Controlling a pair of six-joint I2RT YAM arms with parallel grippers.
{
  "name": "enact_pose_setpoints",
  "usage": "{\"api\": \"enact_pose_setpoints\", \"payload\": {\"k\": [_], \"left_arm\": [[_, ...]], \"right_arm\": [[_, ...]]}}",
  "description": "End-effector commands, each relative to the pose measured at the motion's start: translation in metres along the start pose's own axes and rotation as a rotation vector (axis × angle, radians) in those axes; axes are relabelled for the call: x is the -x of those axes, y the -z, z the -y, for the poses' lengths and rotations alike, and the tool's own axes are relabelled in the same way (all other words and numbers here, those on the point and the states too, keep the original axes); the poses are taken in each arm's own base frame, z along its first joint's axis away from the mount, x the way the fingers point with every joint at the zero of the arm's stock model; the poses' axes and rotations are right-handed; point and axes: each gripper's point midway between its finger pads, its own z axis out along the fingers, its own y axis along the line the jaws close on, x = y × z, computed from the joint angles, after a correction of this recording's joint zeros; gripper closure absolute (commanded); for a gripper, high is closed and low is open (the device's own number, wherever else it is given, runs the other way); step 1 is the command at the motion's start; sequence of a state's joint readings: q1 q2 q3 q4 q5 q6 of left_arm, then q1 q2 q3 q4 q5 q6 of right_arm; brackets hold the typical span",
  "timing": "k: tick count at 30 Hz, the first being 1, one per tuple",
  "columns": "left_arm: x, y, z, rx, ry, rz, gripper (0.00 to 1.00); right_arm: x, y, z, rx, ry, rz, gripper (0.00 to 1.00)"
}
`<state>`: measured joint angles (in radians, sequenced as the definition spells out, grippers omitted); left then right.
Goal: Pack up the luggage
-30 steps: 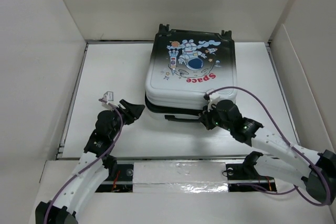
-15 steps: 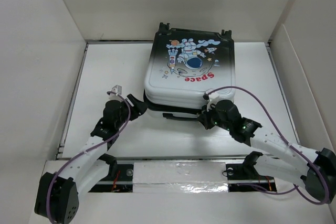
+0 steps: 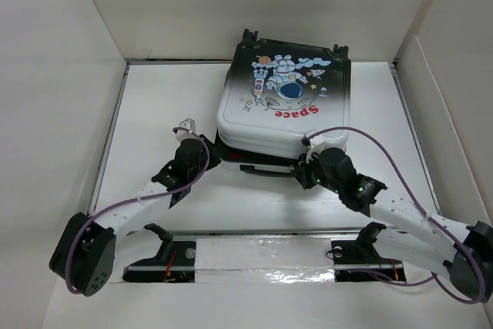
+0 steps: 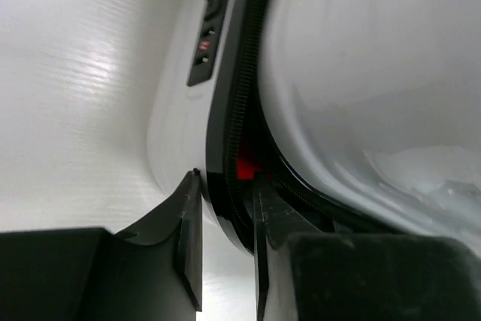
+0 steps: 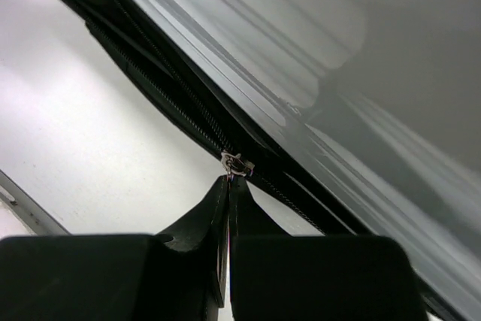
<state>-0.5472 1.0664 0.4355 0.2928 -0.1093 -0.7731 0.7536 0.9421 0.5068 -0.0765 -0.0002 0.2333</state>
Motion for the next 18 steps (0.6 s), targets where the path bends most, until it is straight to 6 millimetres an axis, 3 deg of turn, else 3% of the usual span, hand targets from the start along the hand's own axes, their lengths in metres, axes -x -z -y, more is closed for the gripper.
{"api": "enact_pose_setpoints", "payload": {"k": [1,6,9,15,18], "left_arm": [[0.014,-0.002,0.020,-0.035,-0.027,0.061,1.00],[0.035,0.012,-0.003,0.024,-0.010,0.148,1.00],[0.048,0.019,-0.031,0.075,0.014,0.184,1.00],[0.052,0.021,-0.037,0.086,0.020,0.201,1.00],[0.046,0.019,-0.024,0.019,0.018,0.171,1.00]], "right_arm": [[0.005,0.007,-0.008,0.029,-0.012,0.033,1.00],[0.004,0.017,0.038,-0.139,-0.094,0.051,1.00],[0.008,0.032,0.060,-0.199,-0.152,0.093,1.00],[0.021,0.057,0.053,-0.163,-0.155,0.156,1.00],[0.023,0.057,0.039,-0.102,-0.137,0.154,1.00]]}}
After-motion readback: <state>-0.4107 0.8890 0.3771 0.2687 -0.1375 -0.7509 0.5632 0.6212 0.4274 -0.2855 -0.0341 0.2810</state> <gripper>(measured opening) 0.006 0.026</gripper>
